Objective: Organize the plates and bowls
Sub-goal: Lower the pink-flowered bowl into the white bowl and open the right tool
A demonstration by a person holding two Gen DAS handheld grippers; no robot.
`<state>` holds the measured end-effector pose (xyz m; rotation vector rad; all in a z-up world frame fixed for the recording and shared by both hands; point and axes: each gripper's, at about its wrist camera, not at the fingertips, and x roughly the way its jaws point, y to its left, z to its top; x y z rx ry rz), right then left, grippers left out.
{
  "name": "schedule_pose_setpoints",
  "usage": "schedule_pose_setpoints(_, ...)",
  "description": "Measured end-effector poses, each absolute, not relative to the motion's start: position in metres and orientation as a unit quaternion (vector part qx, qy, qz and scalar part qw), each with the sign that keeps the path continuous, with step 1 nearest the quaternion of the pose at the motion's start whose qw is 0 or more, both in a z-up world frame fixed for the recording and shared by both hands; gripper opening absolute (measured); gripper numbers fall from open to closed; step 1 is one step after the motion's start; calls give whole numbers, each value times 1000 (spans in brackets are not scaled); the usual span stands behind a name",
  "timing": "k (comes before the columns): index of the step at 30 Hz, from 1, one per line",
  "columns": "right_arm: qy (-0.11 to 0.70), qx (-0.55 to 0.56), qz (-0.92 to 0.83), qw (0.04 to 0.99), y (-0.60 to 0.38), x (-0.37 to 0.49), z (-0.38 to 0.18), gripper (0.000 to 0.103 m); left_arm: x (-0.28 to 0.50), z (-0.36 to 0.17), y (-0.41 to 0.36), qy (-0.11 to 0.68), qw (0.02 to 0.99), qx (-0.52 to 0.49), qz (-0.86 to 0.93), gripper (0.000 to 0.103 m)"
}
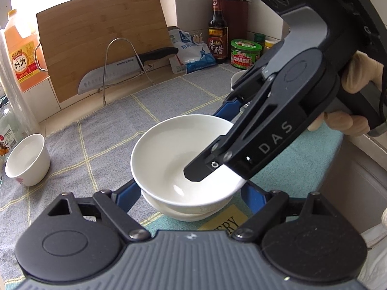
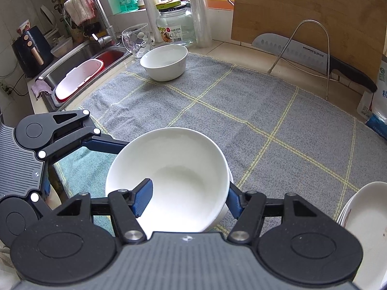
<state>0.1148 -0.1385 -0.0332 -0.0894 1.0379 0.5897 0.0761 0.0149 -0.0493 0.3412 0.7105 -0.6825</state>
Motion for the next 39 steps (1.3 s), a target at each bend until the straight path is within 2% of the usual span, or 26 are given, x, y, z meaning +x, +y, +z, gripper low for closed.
schedule_pose_setpoints(36, 482, -72, 264, 832, -128, 114, -40, 74, 85, -61, 14, 354, 864, 161, -319, 89)
schedule_pose_setpoints(38, 482, -74, 263, 832, -128, 114, -40, 76, 85, -62, 14, 355, 864, 160, -319, 90)
schedule_pose_setpoints(39, 482, -74, 262, 833, -128, 114, -41, 82, 86, -62, 16, 356, 864, 156, -319, 90)
